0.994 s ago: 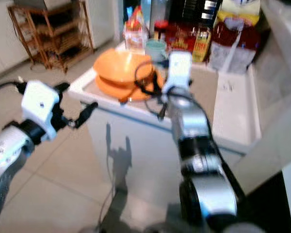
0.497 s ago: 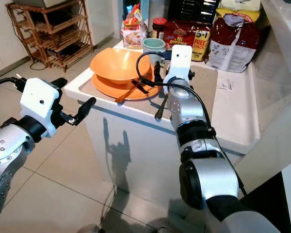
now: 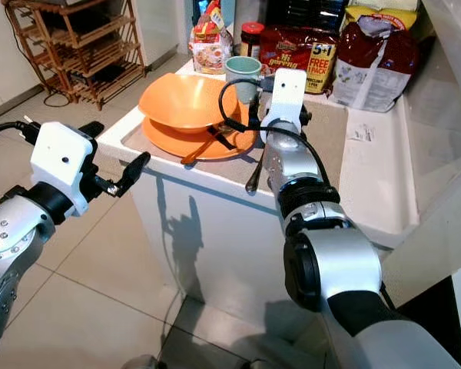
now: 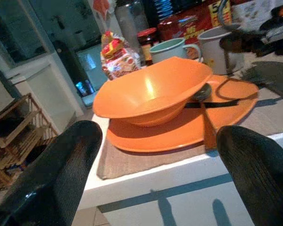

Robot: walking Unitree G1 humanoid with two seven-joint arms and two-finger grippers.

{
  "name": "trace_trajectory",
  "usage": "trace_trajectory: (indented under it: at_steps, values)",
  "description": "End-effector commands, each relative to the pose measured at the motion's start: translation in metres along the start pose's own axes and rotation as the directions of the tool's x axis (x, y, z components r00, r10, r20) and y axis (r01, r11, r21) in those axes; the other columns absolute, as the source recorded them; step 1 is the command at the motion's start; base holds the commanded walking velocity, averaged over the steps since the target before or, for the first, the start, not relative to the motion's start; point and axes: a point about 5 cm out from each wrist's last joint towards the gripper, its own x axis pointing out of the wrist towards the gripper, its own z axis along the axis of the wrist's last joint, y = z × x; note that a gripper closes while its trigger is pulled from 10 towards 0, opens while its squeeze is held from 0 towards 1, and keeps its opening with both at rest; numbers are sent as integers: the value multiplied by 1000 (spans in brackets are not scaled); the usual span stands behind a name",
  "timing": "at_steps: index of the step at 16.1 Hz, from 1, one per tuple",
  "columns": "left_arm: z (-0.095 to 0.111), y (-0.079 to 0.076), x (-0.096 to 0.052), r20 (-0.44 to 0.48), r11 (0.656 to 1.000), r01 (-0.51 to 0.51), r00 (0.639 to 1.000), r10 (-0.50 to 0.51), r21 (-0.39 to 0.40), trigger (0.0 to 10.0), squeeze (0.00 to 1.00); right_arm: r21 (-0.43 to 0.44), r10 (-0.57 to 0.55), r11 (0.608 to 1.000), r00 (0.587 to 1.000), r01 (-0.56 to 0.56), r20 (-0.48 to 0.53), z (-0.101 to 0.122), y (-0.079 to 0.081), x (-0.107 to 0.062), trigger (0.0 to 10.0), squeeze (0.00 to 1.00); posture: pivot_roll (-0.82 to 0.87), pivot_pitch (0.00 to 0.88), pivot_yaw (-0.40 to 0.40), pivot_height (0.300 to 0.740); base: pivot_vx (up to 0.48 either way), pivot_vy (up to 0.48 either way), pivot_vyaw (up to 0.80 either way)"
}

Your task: Setting the table

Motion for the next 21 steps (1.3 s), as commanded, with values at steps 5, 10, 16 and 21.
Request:
trace_trajectory:
  at_steps: [5,10,16,21]
  values:
    - [20,11,-20,61,998,-51,997,50,22,10000,0,33,45,998,997,-48,69,18,9,2,10000,0,254,128,-44,740,0,0,0]
    - [28,15,-39,48,995,-93,995,91,36,10000,0,6,71,997,990,-72,122,28,15,1,10000,0,322,205,-68,740,0,0,0]
    - [35,18,-50,28,994,-106,994,105,42,10000,0,-15,27,1000,987,-25,161,38,19,1,10000,0,356,254,-65,740,0,0,0]
    - [39,17,-50,15,997,-72,997,72,40,10000,0,44,-18,999,983,10,180,44,11,2,10000,0,366,263,-55,740,0,0,0]
